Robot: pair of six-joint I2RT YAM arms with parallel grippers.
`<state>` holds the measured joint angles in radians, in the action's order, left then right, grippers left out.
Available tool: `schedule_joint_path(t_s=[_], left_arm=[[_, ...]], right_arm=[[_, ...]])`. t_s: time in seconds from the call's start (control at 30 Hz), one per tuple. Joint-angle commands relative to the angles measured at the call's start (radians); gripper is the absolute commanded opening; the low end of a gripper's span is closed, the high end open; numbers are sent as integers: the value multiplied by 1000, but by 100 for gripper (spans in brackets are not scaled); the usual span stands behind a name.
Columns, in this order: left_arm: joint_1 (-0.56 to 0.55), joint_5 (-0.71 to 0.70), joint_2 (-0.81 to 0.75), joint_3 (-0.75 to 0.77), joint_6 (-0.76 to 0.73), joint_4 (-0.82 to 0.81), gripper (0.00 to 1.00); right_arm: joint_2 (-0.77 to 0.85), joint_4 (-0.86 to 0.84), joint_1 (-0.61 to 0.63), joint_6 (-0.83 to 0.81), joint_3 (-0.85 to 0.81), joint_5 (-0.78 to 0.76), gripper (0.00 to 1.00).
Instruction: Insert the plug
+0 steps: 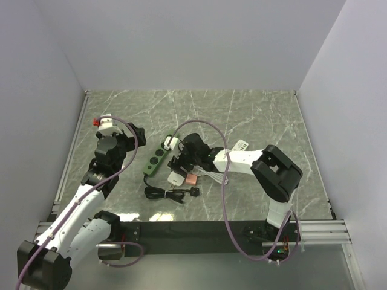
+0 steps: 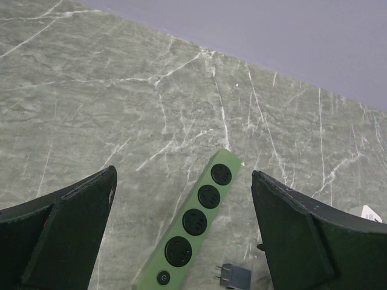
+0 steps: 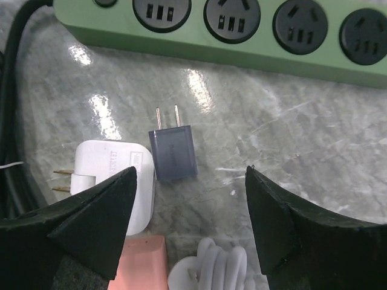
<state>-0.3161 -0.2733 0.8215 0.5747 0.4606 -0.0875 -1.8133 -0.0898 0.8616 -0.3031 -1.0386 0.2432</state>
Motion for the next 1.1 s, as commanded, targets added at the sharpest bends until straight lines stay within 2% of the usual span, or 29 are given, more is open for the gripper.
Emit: schedule_joint_path(t_s=[0.0, 0.17, 0.3, 0.37, 0.73, 0.83, 0.87, 0.9, 0.97, 1.07], left_arm=[[-5, 17, -19, 42, -8, -11, 99], [-5, 19, -9, 44, -10, -12, 99], [-5, 25, -2, 44, -14, -14, 99], [-5, 26, -5, 42, -17, -15, 99], [-5, 37, -15, 40, -17, -17, 99], [-5, 49, -16, 40, -22, -17, 99], [-5, 52, -16, 42, -23, -15, 100], [-5, 55, -16, 43, -26, -14, 99], [-5, 87, -18, 42, -28, -23, 100], [-5, 152, -18, 42, -31, -35, 99]], right_arm=[[-20, 4, 5, -18, -61, 15, 78], [-47, 1, 5, -18, -74, 4, 76], [-80, 21, 5, -13, -103, -10, 63], [-84, 7, 5, -11, -98, -35, 61], [-118, 51, 4, -14, -121, -9, 58], [-141, 82, 5, -14, -146, 7, 44], [-146, 82, 4, -14, -156, -5, 34], [-144, 114, 4, -16, -170, -7, 30], [-120, 114, 4, -21, -169, -5, 25], [-11, 84, 4, -39, -129, -2, 23]])
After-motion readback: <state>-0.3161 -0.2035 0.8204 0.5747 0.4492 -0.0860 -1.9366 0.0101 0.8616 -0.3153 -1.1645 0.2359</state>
